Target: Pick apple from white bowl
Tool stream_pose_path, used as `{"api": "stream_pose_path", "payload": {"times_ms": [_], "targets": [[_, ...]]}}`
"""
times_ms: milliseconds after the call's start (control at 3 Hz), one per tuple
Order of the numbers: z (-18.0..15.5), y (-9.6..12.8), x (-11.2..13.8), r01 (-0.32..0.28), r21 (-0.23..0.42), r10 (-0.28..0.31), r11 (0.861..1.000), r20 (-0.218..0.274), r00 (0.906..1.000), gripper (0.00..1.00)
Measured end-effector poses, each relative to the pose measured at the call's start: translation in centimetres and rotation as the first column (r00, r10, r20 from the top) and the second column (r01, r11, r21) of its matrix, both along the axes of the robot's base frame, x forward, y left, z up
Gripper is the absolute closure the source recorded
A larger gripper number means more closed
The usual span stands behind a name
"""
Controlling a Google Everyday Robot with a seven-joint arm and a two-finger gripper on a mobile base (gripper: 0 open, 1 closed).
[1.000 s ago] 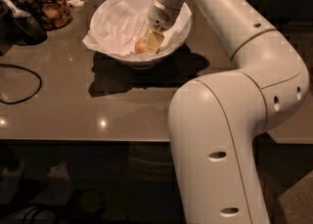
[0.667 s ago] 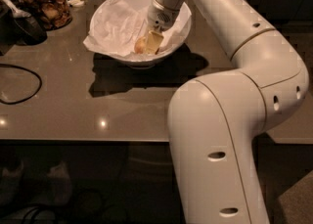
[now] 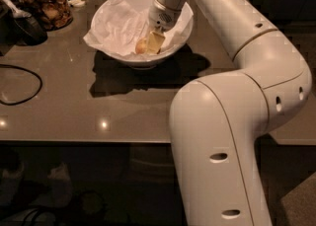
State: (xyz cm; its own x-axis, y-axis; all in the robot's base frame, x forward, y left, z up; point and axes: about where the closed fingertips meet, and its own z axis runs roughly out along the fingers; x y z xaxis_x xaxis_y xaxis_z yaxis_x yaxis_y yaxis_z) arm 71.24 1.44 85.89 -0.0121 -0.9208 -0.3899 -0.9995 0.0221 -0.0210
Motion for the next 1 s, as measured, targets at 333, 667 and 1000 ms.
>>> {"api": "stream_pose_path", "payload": {"times_ms": [333, 667, 1000], "targets": [[0.0, 0.0, 0.0, 0.0, 0.0, 0.0, 1.0, 0.0, 1.0, 1.0], [1.3, 0.3, 0.2, 0.008, 0.008, -0.008, 1.0, 0.041, 0.9991, 1.0], [4.3, 0.3, -0.4, 0.015, 0.003, -0.015, 1.0, 0.102, 0.9947, 1.0]]}}
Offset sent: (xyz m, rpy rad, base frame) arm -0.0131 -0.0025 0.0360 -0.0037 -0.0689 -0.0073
